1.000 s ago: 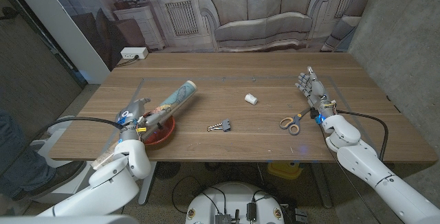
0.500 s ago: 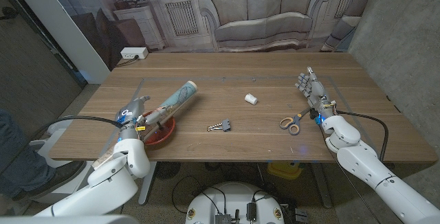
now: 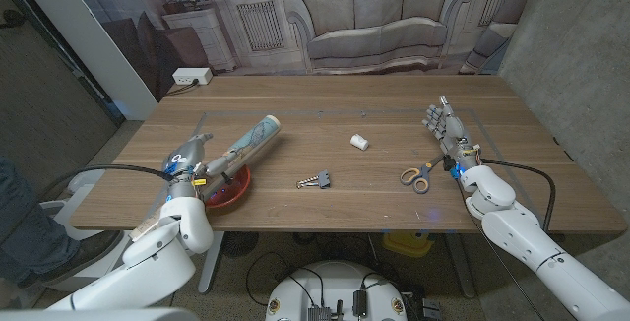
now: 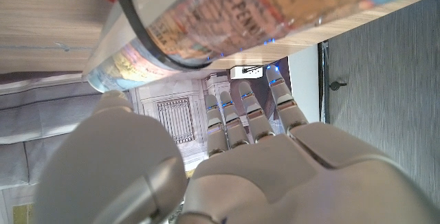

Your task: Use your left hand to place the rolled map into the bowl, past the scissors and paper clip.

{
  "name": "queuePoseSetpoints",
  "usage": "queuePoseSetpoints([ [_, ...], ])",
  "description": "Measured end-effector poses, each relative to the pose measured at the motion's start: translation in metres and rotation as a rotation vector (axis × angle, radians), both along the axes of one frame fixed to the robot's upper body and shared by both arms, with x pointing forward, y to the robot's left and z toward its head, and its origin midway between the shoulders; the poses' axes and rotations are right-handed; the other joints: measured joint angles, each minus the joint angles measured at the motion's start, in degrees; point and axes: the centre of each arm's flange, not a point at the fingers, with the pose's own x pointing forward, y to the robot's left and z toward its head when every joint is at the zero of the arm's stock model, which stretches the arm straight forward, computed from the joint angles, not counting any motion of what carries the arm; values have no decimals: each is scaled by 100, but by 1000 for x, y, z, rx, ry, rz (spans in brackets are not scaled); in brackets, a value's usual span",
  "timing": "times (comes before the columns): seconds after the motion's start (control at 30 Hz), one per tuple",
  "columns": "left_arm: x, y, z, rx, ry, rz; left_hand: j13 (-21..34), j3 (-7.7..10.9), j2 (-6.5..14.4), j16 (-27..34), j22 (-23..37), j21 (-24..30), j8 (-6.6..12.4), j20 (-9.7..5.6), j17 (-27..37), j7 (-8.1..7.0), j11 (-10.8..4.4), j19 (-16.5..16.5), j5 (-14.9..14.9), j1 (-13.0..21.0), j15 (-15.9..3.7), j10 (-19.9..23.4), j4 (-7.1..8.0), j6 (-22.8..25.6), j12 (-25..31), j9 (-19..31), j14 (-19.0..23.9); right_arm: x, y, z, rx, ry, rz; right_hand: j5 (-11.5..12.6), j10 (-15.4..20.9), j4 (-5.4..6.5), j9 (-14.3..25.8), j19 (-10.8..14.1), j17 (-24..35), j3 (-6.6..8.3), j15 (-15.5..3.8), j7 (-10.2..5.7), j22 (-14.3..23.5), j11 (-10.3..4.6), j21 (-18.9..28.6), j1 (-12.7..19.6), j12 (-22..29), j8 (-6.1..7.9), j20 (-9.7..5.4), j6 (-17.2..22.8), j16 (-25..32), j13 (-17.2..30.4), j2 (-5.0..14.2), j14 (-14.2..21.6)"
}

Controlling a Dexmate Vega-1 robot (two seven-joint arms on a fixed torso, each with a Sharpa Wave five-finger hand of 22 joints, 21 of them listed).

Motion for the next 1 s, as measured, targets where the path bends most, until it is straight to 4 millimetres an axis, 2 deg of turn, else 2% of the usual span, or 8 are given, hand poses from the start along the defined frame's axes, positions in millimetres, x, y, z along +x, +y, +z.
queuePoseSetpoints([
  [0.47,-3,1,10,23,-21,9,-26,-15,1,0,-1,-21,0,0,0,-19,-21,1,43,0,19,-21,16,-18,0,0,-19,0,1,0,5,-5,1,0,0,0,0,0,0,0,0,0,0,0,-38,0,0,0,0,0,0,0,0,0],
  [0.5,-4,0,16,29,-35,6,-26,-15,2,0,0,-21,0,0,-16,-19,-22,1,43,-1,19,-21,15,-18,1,0,-19,0,1,0,5,-5,1,0,0,0,0,0,0,0,0,0,0,0,-38,0,0,0,0,0,0,0,0,0],
  [1.0,-13,-2,34,68,-71,16,-51,-39,24,45,-1,-45,0,0,-26,-19,-21,1,89,-23,19,-20,-8,-17,47,1,-19,0,1,1,8,-17,3,-27,0,0,0,0,0,0,0,0,0,0,-38,-1,0,0,0,0,0,0,1,0],
])
